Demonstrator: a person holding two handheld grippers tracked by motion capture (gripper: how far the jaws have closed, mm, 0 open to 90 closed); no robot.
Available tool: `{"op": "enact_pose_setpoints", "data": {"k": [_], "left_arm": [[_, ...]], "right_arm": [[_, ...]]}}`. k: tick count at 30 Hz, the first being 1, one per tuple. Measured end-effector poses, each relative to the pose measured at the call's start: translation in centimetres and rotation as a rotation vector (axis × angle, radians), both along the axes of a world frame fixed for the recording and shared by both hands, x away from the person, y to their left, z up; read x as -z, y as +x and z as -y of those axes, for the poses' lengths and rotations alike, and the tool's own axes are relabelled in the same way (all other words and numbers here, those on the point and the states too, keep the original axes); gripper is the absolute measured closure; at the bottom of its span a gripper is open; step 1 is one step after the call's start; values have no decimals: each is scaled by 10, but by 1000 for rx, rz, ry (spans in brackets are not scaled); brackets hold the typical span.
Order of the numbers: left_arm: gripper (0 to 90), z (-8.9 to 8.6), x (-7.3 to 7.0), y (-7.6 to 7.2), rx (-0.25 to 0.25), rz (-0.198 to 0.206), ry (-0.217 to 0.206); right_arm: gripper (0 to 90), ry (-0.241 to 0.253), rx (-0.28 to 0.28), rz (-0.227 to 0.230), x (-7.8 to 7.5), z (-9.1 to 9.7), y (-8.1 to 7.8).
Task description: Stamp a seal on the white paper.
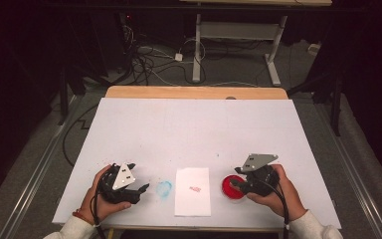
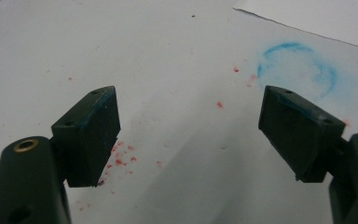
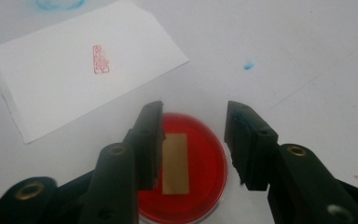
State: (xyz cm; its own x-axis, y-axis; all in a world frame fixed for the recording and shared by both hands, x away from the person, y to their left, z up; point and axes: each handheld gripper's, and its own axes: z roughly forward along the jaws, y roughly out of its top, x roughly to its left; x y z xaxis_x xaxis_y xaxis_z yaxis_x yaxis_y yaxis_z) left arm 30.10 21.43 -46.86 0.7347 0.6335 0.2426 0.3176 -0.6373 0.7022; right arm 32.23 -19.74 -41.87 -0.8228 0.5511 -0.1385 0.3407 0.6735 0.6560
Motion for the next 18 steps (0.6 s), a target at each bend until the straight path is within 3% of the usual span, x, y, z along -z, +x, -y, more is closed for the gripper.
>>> {"op": "enact_pose_setpoints", "data": {"k": [6,13,18], "left_arm": [[200,-1,2,2,-1,-10,-4],[200,-2,1,2,0,-10,-9],[200,-2,2,2,4,-14,-8]], "right_arm": [[478,64,11,91,-7,3,0],[354,100,27,188,-13,5,-4],[328,146,60,218,-15,7,-4]]}}
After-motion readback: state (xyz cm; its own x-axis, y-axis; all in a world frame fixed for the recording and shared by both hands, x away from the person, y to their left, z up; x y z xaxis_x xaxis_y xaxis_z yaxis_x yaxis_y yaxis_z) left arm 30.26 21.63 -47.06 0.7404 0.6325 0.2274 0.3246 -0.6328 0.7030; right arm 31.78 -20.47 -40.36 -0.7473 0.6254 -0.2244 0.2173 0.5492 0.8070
